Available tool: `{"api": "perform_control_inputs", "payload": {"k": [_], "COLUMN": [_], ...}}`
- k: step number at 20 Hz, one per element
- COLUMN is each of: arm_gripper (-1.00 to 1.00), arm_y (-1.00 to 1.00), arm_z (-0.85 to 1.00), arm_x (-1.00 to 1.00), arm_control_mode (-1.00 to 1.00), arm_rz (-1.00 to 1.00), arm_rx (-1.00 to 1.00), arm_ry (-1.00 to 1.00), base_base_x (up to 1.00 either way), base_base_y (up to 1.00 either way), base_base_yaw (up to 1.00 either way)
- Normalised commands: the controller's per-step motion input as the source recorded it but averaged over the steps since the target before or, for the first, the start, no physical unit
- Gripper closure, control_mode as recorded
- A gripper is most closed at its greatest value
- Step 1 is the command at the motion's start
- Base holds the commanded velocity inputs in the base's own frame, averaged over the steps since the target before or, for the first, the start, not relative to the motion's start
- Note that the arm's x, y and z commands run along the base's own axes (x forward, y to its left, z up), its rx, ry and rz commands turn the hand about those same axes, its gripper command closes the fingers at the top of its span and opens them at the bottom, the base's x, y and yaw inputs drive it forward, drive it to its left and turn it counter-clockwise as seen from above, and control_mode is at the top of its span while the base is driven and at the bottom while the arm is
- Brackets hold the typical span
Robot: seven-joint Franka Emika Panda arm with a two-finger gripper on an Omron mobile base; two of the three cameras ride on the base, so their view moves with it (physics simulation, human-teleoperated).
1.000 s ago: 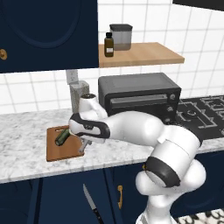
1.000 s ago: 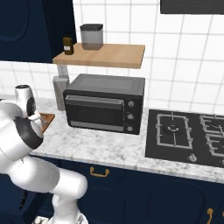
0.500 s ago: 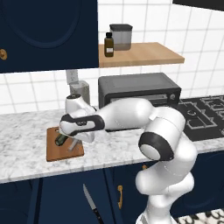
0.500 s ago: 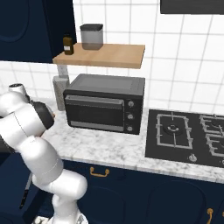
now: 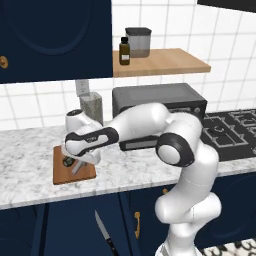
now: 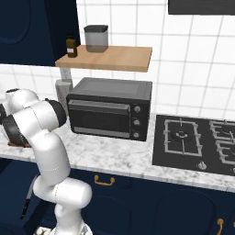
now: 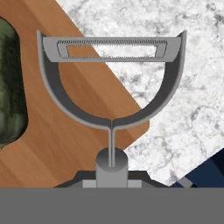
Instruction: Place the appropriate cutting tool for cutting the cucumber skin on the cutting board.
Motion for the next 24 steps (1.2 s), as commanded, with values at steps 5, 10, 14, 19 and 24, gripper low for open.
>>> {"api": "perform_control_inputs", "payload": {"k": [5,10,14,19,24], "arm_gripper": [1.0,1.0,1.0,-1.0,-1.0], "arm_y": [0.0,-0.01,0.0,0.0,0.0], "arm_z": [-0.37,-0.36,-0.3,-0.28,-0.01], "arm_x": [0.04,0.17,0.22,0.15,-0.07], "arm_control_mode": [-1.0,-1.0,-1.0,-1.0,-1.0], "arm_rz": [0.0,0.0,0.0,0.0,0.0], "arm_rx": [0.0,0.0,0.0,0.0,0.0], "arm_ry": [0.0,0.0,0.0,0.0,0.0], "base_base_x": [0.0,0.0,0.0,0.0,0.0], "base_base_y": [0.0,0.0,0.0,0.0,0.0], "base_base_yaw": [0.0,0.0,0.0,0.0,0.0]}}
